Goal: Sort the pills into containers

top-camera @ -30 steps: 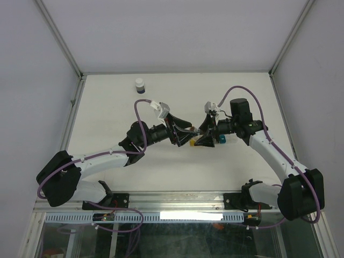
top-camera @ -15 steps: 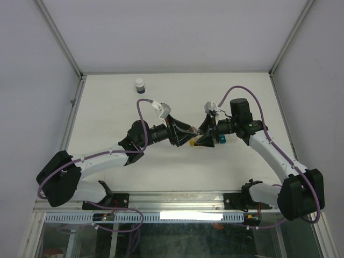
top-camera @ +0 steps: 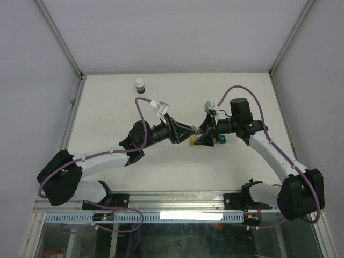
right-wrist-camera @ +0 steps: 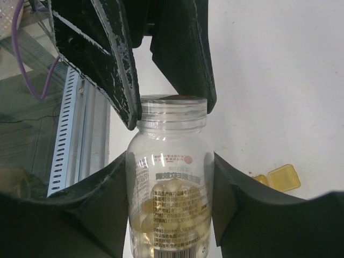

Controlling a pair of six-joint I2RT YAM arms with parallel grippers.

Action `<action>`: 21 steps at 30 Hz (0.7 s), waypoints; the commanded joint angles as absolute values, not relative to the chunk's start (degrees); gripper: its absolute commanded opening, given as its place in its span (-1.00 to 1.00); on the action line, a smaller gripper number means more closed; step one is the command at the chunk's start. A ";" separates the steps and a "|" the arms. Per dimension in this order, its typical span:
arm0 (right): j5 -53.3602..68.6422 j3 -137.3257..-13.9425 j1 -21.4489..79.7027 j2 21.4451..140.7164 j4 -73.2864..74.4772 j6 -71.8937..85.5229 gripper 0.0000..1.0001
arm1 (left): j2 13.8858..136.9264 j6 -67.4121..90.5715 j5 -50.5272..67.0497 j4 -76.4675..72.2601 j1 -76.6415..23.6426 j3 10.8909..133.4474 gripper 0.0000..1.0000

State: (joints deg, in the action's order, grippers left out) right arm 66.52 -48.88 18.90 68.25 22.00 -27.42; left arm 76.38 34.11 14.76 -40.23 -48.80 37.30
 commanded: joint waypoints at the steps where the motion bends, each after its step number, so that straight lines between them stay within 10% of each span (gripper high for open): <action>1: 63.68 -50.58 18.81 68.03 18.47 -25.83 -1.00 | 73.33 44.34 6.21 -41.16 -49.53 36.27 -1.00; 21: 63.07 -50.30 18.81 69.09 17.79 -25.49 -1.00 | 67.79 48.61 -16.26 -18.29 -55.55 43.57 -1.00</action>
